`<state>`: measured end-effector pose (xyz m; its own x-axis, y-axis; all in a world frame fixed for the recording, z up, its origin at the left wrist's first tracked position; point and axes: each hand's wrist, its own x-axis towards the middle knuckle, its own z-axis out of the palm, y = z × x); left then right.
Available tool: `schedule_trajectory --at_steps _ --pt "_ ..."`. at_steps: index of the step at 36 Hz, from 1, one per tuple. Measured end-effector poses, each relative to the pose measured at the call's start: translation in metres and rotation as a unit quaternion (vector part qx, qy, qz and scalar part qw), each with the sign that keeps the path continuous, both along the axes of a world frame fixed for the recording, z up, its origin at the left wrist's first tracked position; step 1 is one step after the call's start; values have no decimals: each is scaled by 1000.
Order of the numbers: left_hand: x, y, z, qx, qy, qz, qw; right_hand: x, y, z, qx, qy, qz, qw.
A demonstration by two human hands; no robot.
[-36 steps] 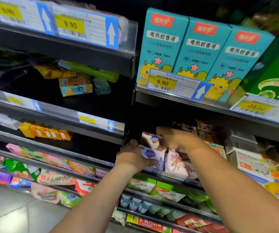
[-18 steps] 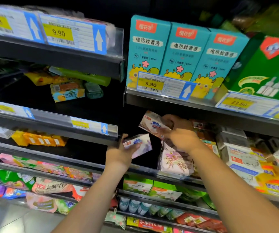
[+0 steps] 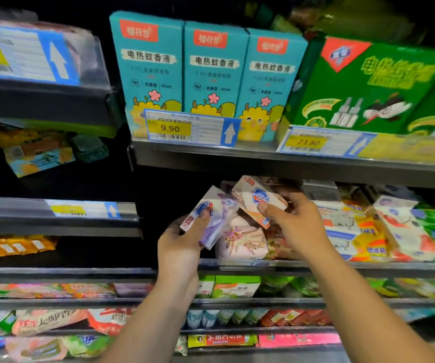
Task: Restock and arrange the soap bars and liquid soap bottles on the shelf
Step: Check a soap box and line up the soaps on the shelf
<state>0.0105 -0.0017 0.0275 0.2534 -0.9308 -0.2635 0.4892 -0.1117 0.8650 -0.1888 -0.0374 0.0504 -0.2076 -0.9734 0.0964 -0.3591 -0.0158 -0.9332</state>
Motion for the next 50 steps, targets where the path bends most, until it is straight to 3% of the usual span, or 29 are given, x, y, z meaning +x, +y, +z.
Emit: schedule_trajectory --at_steps 5,9,15,21,24,29,33,39,45,47,50 --pt "-27 -12 11 -7 -14 -43 999 -35 19 5 -16 -50 -72 996" --pt "-61 -19 25 6 -3 -82 997 -73 38 16 -44 -16 -100 994" --pt "-132 -23 42 56 55 -162 984 -142 53 21 -62 -39 -163 984" --pt "-209 -28 46 66 23 -268 961 -223 65 23 -69 -75 -178 979" --pt "-252 -28 49 59 21 -257 964 -267 72 23 -66 -67 -196 976" --pt "-305 -40 34 66 -67 -244 965 -335 81 27 -26 -95 -196 976" --pt "-334 -51 31 4 -148 -216 965 -384 78 15 51 -105 -97 988" --pt "-373 -62 37 -46 -221 -210 951 -419 62 6 90 19 33 995" --pt "-413 -73 44 0 -261 -181 948 -430 49 8 86 135 41 986" --pt "-425 -73 45 -8 -267 -205 942 -434 48 5 82 130 31 988" --pt "-437 -74 41 -36 -354 -190 915 -438 42 0 92 123 23 988"
